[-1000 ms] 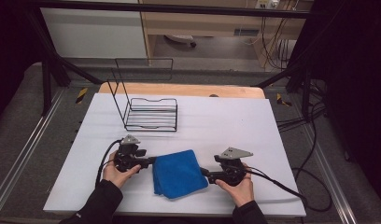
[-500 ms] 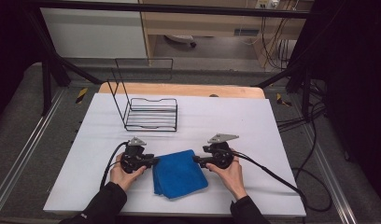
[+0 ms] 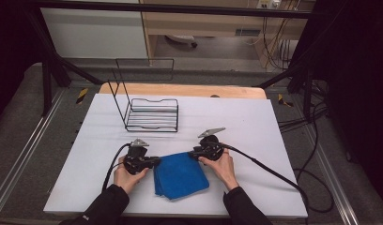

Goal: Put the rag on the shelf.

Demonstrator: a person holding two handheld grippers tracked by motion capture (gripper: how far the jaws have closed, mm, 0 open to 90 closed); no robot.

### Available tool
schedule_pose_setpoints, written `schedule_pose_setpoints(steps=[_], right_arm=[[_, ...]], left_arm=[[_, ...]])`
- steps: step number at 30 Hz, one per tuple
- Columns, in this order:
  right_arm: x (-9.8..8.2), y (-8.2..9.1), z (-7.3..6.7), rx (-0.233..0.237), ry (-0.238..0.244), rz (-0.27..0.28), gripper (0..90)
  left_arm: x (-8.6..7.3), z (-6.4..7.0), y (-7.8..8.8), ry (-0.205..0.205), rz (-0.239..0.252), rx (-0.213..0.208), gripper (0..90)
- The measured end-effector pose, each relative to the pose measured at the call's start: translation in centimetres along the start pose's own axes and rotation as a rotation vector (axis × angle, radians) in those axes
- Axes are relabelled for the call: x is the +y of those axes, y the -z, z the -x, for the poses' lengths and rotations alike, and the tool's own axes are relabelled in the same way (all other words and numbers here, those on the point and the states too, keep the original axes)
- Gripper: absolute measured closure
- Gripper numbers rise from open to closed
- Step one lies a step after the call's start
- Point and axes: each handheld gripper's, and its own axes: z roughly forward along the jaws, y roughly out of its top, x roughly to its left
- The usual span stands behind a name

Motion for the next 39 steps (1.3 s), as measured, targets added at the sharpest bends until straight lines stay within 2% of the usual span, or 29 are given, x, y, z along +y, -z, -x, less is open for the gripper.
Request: schedule_pose_setpoints(steps=[5, 8, 12, 16, 21, 24, 34, 39], right_arm=[[0.0, 0.0, 0.0, 0.042, -0.052, -0.035, 81.2], [0.1, 0.2, 0.0, 0.045, -0.050, -0.031, 85.1], [0.2, 0.9, -0.4, 0.037, -0.030, 0.020, 86.1], [0.5, 2.2, -1.0, 0.026, -0.004, 0.084, 86.2], [0.6, 3.9, -2.0, 0.019, 0.027, 0.168, 86.2], [0.6, 4.8, -2.4, 0.016, 0.041, 0.209, 86.2], [0.6, 7.2, -3.3, 0.021, 0.066, 0.302, 86.3], [0.8, 8.0, -3.6, 0.015, 0.081, 0.341, 86.4]], left_arm=[[0.0, -0.2, 0.0, 0.015, -0.002, -0.009, 83.9], [0.1, -0.2, 0.0, 0.021, -0.001, -0.014, 84.9], [0.1, -0.2, 0.4, 0.009, 0.027, -0.014, 85.6], [0.4, 0.2, 1.6, -0.004, 0.101, -0.031, 85.7], [0.6, 1.1, 3.5, -0.049, 0.197, -0.032, 85.7], [0.6, 1.8, 4.3, -0.061, 0.239, -0.045, 85.8], [0.9, 2.8, 5.9, -0.085, 0.315, -0.056, 85.8], [1.0, 3.3, 6.6, -0.108, 0.349, -0.045, 85.8]])
